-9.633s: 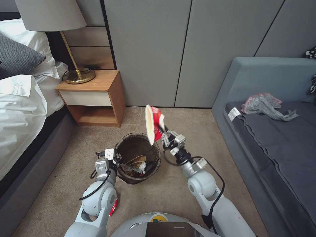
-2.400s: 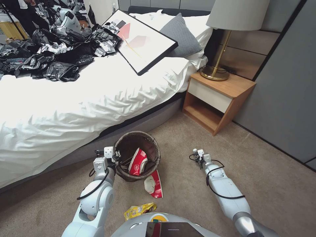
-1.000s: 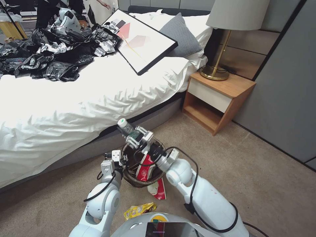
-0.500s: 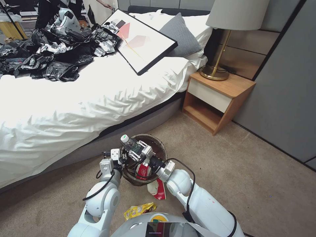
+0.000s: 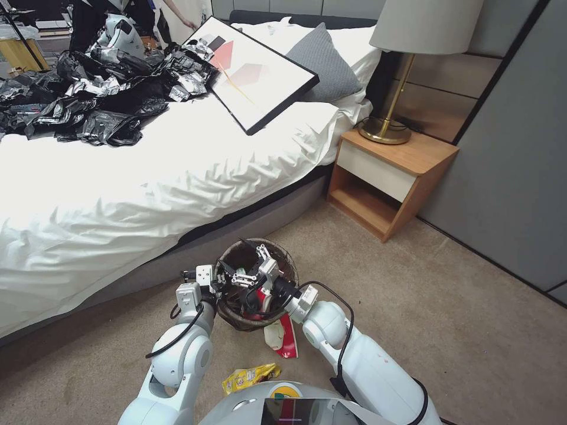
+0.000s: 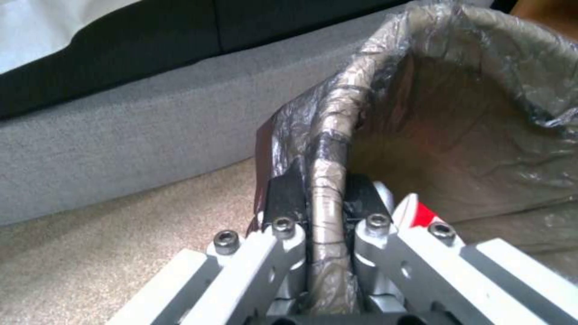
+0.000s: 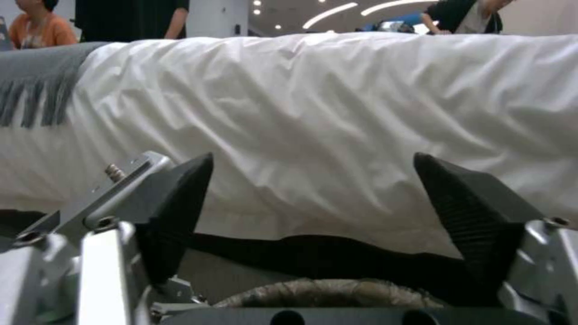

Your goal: Pick up the trash bin, then pick up the garbage from the floor and place it into the trash bin.

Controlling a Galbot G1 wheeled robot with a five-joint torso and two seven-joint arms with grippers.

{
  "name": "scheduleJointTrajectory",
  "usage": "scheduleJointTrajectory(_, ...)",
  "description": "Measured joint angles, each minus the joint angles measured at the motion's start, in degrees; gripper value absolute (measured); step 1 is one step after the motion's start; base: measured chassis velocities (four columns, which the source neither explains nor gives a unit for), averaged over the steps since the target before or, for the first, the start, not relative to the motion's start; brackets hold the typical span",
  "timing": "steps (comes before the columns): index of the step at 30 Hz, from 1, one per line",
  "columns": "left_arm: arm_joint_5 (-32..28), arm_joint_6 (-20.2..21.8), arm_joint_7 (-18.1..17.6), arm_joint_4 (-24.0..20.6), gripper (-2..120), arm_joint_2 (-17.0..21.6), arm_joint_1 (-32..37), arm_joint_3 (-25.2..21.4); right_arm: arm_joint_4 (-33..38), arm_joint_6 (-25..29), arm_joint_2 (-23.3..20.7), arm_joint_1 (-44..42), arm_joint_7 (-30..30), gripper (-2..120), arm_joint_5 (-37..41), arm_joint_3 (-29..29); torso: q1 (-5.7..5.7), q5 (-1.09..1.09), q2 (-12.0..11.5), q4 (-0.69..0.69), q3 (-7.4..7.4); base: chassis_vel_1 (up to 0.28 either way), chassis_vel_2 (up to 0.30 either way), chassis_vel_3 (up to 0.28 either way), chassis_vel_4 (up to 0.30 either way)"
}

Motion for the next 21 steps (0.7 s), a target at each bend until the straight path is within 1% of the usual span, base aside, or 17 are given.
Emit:
scheduleJointTrajectory(2, 0.1, 0.0, 0.0, 0.0, 4, 0.0, 0.0, 0.0, 0.7, -0.1, 0.0, -0.1, 0.0, 95, 0.1, 0.2, 0.00, 0.00, 0.0, 0.00, 0.00, 0.000, 0.000, 0.000, 0.000)
scheduleJointTrajectory(3, 0.2, 0.0, 0.0, 0.0, 4, 0.0, 0.0, 0.0, 1.1, -0.2, 0.0, -0.1, 0.0, 97, 0.2, 0.3, 0.00, 0.00, 0.0, 0.00, 0.00, 0.000, 0.000, 0.000, 0.000)
scheduleJointTrajectory(9, 0.5, -0.1, 0.0, 0.0, 4, 0.1, 0.1, -0.1, 2.4, -0.5, -0.2, -0.1, 0.0, 100, 0.3, 0.3, 0.00, 0.00, 0.0, 0.00, 0.00, 0.000, 0.000, 0.000, 0.000)
scheduleJointTrajectory(13, 1.0, -0.5, 0.2, -0.3, 4, 0.1, 0.1, -0.3, 4.8, -0.7, -0.2, 0.0, 0.6, 100, 0.3, 1.1, 0.00, 0.00, 0.0, 0.00, 0.00, 0.000, 0.000, 0.000, 0.000)
scheduleJointTrajectory(15, 1.2, -0.6, 0.3, -0.5, 4, 0.2, 0.2, -0.4, 6.5, -1.0, 0.1, 0.2, 1.3, 100, 0.4, 2.3, 0.00, 0.00, 0.0, 0.00, 0.00, 0.000, 0.000, 0.000, 0.000)
scheduleJointTrajectory(17, 1.6, -0.9, 0.5, -1.0, 4, 0.2, 0.5, -0.6, 11.2, -2.1, 1.4, 0.2, 4.0, 100, 0.1, 6.5, 0.00, 0.00, 0.0, 0.01, 0.00, 0.000, 0.000, 0.000, 0.000)
scheduleJointTrajectory(18, 1.6, -0.9, 0.5, -1.0, 4, 0.2, 0.5, -0.6, 11.2, -2.1, 1.4, 0.2, 4.0, 100, 0.1, 6.5, 0.00, 0.00, 0.0, 0.01, 0.00, 0.000, 0.000, 0.000, 0.000)
scheduleJointTrajectory(19, 1.8, -1.1, 0.6, -1.2, 4, 0.2, 0.6, -0.6, 12.7, -2.9, 1.8, -0.3, 5.9, 100, -1.1, 8.4, 0.00, 0.00, 0.0, 0.02, 0.00, 0.000, 0.000, 0.000, 0.000)
scheduleJointTrajectory(20, 1.9, -1.2, 0.6, -1.2, 4, 0.2, 0.7, -0.7, 13.2, -3.3, 2.0, -0.5, 6.7, 100, -1.6, 9.1, 0.00, 0.00, 0.0, 0.02, 0.00, 0.000, 0.000, 0.000, 0.000)
scheduleJointTrajectory(21, 2.3, -1.4, 0.8, -1.3, 4, 0.2, 0.8, -0.8, 14.9, -5.1, 2.4, -1.7, 9.8, 100, -3.5, 11.7, 0.00, 0.01, 0.0, 0.02, 0.00, 0.000, 0.000, 0.000, 0.000)
